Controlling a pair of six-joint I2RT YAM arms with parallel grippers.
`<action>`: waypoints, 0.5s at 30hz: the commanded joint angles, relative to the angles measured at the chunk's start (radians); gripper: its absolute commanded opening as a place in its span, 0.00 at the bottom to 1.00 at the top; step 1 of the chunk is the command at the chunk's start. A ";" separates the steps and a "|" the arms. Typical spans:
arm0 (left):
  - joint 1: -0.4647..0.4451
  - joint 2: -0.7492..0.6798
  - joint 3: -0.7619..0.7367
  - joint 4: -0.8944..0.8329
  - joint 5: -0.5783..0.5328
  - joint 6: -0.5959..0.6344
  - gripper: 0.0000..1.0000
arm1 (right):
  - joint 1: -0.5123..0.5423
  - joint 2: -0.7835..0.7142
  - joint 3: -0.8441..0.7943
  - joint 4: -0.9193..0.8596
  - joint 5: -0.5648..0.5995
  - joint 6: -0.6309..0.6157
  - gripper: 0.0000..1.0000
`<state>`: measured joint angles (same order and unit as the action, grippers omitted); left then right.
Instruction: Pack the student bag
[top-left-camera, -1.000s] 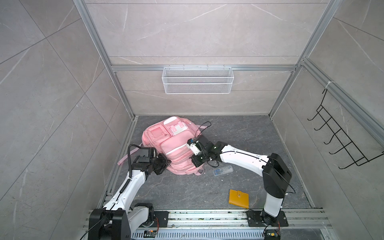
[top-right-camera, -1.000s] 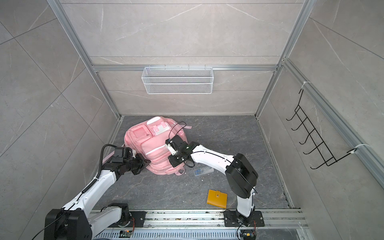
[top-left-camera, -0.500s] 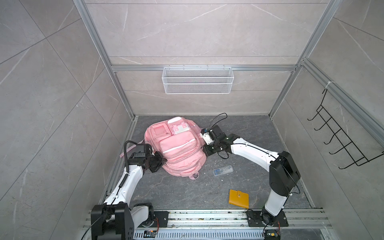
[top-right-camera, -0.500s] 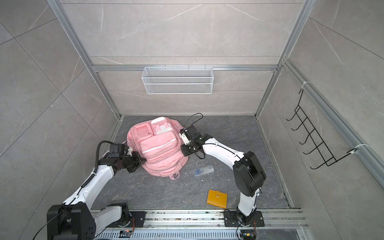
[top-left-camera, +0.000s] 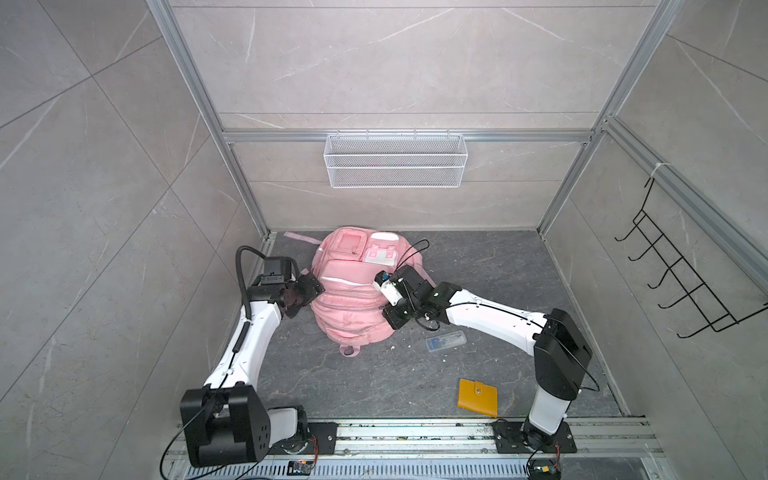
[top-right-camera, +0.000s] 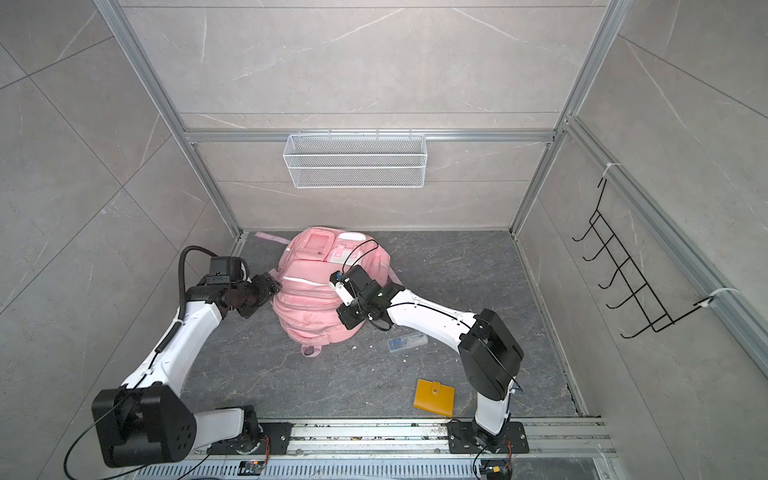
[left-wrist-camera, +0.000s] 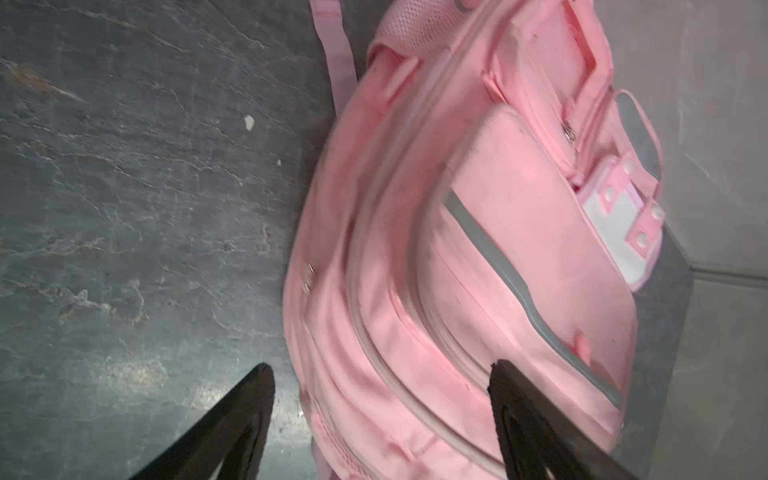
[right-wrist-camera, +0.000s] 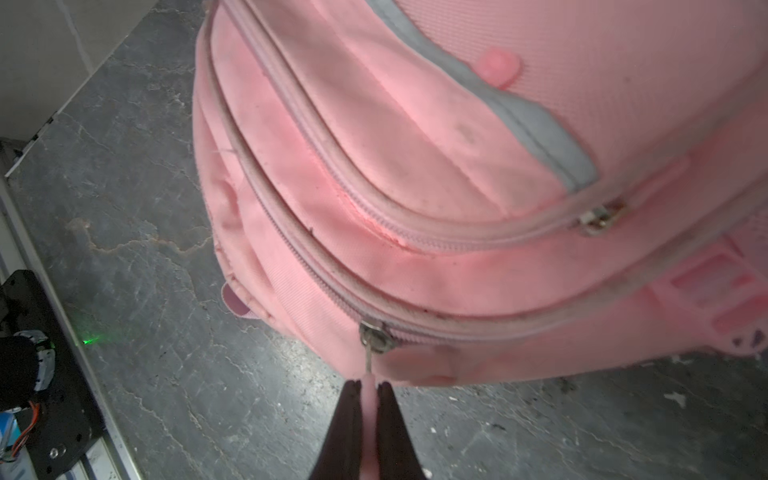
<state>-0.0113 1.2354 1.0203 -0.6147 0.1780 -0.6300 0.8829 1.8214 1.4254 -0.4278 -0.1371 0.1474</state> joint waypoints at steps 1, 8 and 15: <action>-0.052 -0.127 -0.071 -0.075 0.087 -0.092 0.73 | 0.038 0.026 0.052 0.072 -0.065 0.048 0.00; -0.165 -0.168 -0.229 0.086 0.137 -0.294 0.66 | 0.082 0.052 0.064 0.095 -0.117 0.060 0.00; -0.175 -0.075 -0.240 0.170 0.164 -0.288 0.64 | 0.108 0.058 0.058 0.108 -0.140 0.059 0.00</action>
<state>-0.1818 1.1320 0.7616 -0.5186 0.3099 -0.9001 0.9668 1.8778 1.4525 -0.3599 -0.2176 0.1955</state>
